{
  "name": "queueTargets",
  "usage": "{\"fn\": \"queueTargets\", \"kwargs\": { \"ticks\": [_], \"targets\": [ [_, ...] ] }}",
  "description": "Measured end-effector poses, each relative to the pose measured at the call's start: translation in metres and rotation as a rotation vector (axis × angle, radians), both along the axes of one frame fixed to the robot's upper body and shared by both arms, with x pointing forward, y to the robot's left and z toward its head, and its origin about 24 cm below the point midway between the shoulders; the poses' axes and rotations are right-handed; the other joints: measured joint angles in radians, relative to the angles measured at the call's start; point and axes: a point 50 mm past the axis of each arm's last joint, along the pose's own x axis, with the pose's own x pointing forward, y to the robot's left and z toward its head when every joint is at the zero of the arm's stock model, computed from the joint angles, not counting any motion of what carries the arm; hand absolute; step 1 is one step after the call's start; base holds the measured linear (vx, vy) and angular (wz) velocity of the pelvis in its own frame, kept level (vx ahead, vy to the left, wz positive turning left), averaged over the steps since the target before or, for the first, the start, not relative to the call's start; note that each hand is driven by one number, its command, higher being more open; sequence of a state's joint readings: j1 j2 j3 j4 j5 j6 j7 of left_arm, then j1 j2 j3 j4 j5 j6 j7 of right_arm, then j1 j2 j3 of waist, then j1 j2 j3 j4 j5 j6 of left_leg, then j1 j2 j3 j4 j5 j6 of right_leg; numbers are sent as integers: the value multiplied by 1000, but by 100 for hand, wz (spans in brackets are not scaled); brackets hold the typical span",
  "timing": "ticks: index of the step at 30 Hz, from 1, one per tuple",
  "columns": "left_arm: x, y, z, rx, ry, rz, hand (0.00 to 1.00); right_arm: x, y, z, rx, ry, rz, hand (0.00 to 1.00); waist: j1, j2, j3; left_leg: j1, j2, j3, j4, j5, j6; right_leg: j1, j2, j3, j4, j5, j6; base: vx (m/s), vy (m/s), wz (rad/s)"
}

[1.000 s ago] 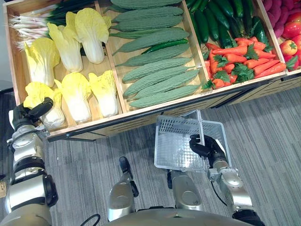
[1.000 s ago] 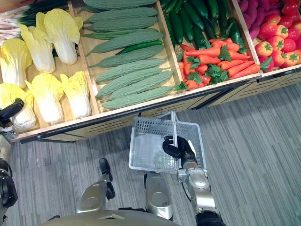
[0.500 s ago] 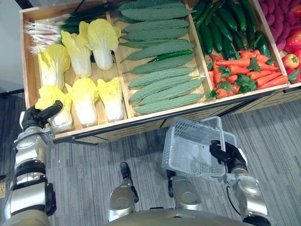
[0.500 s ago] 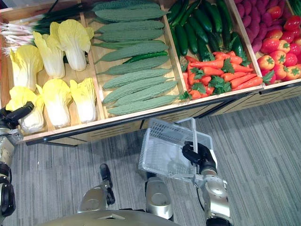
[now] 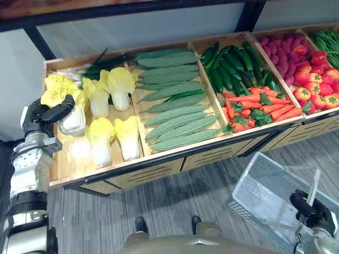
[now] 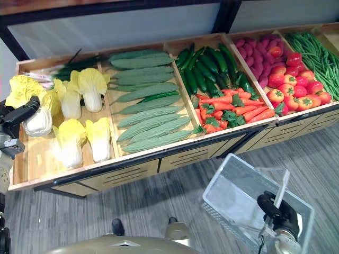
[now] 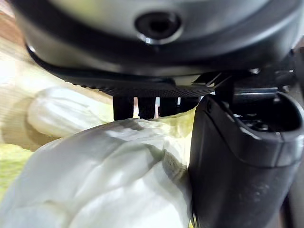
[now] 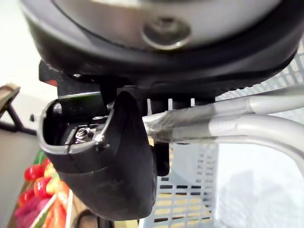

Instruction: Pick vegetable in the basket

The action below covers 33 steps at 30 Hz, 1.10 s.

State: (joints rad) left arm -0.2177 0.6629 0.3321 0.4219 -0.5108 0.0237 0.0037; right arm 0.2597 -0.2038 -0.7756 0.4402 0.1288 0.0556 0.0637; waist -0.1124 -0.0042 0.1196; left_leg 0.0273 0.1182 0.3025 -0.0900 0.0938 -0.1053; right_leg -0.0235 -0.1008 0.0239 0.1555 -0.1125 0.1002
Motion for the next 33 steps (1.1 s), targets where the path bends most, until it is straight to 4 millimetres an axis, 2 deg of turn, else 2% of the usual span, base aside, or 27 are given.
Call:
{"fn": "queueTargets", "kwargs": {
  "ticks": [3, 7, 11, 14, 18, 24, 30, 32, 33],
  "targets": [
    [0, -1, 2, -4, -12, 1, 0, -9, -4, -3, 18, 2, -54, 0, -4, 13, -30, 3, 0, 7, 0, 0, 0, -1, 1, 6, 0, 0, 0, -19, -2, -7],
    [0, -9, 17, 12, -82, -36, 0, -18, -5, -7, 40, 33, -84, 0, -6, 2, -56, 8, 0, 9, -1, 0, 0, 2, 1, 8, 1, 0, 0, 0, -1, -1],
    [2, -18, 30, 44, -144, -77, 0, -15, -7, -4, 33, 15, -95, 0, -18, -20, -79, 15, 0, 16, -1, 0, 0, 8, 0, 10, 2, 0, 0, 0, 0, 0],
    [6, -27, 30, 59, -146, -118, 0, -6, -11, 10, -20, -28, -81, 0, -29, -24, -97, 18, -2, 25, -1, -1, 1, 7, -1, 23, 2, 2, 1, -1, 7, -8],
    [14, -51, 23, 42, -123, -243, 0, 15, -26, 48, -153, -111, 0, 0, -38, -23, -101, 36, -3, 51, -1, -5, 3, 5, 0, 51, 1, 7, 2, -8, 5, -19],
    [30, -96, 13, 69, -69, -483, 0, 51, -39, 112, -372, -224, 165, 0, -82, -27, -105, 52, -2, 98, -1, -12, 2, -9, 6, 102, -1, 17, 9, -9, 3, -26],
    [50, -138, 27, 114, -95, -674, 0, 76, -34, 158, -531, -287, 335, 0, -117, -34, -109, 57, 6, 153, 0, -14, 2, -30, 23, 159, -8, 50, 21, -4, -5, -27],
    [51, -148, 31, 125, -107, -715, 0, 81, -31, 164, -556, -297, 382, 0, -119, -34, -109, 64, 11, 170, 0, -16, 1, -30, 31, 175, -13, 58, 22, -44, -20, -27],
    [52, -160, 33, 125, -123, -759, 0, 85, -31, 169, -563, -308, 407, 0, -122, -32, -110, 65, 14, 175, -1, -24, -4, -29, 34, 179, -18, 61, 23, -59, -25, -17]
  ]
}}
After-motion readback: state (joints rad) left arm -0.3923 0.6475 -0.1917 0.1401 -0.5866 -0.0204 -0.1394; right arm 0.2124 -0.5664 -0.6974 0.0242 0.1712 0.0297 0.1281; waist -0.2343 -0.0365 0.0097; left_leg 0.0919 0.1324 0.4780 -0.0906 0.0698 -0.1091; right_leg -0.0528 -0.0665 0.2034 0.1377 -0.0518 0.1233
